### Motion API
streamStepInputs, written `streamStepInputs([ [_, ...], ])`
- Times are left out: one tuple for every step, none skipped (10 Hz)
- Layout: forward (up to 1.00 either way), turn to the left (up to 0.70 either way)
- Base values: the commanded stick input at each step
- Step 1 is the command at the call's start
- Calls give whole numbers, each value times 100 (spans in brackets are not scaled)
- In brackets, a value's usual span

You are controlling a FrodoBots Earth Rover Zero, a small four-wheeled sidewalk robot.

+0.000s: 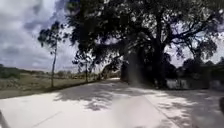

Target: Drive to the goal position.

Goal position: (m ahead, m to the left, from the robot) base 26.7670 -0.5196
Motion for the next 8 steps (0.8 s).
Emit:
streamStepInputs([
  [69, 1],
  [69, 1],
  [69, 1],
  [69, 1],
  [69, 1],
  [69, 1],
  [69, 1],
  [69, 1],
])
